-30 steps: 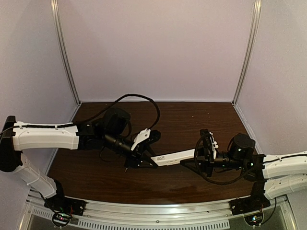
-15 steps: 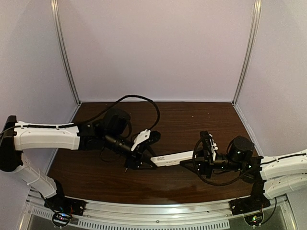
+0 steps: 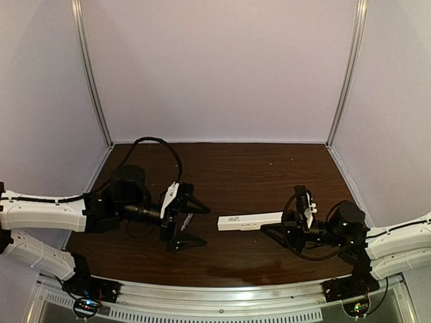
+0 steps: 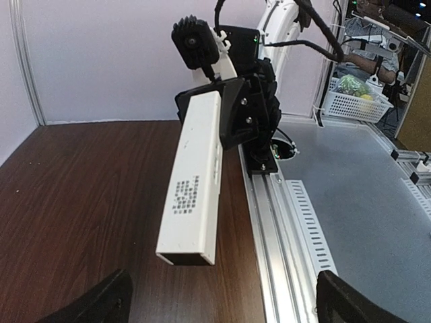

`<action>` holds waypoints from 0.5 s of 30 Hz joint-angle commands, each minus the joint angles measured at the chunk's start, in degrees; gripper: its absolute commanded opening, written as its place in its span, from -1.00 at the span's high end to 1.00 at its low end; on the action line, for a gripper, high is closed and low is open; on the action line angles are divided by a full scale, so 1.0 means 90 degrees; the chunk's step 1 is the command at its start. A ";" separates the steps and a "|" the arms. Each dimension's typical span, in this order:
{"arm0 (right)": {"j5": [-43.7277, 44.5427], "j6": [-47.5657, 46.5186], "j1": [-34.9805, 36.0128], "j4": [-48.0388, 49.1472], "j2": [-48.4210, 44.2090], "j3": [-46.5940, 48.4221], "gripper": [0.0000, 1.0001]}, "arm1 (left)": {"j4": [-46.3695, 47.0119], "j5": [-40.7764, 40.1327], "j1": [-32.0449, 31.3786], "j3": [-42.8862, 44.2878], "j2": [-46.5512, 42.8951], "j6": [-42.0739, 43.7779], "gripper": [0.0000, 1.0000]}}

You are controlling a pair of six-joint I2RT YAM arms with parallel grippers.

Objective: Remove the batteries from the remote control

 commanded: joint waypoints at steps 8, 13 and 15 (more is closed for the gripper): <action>-0.0532 0.0448 -0.0011 0.2125 0.0345 0.0050 1.00 | 0.2710 0.0379 -0.0006 -0.0740 -0.0127 -0.0867 -0.84; -0.0827 0.0412 -0.0009 0.2846 0.0796 0.0149 1.00 | 0.3173 0.0553 -0.0011 -0.0688 0.0246 -0.0994 -0.73; -0.0970 0.0446 -0.0010 0.3266 0.1036 0.0187 1.00 | 0.3326 0.0596 -0.0010 -0.0646 0.0423 -0.1016 -0.70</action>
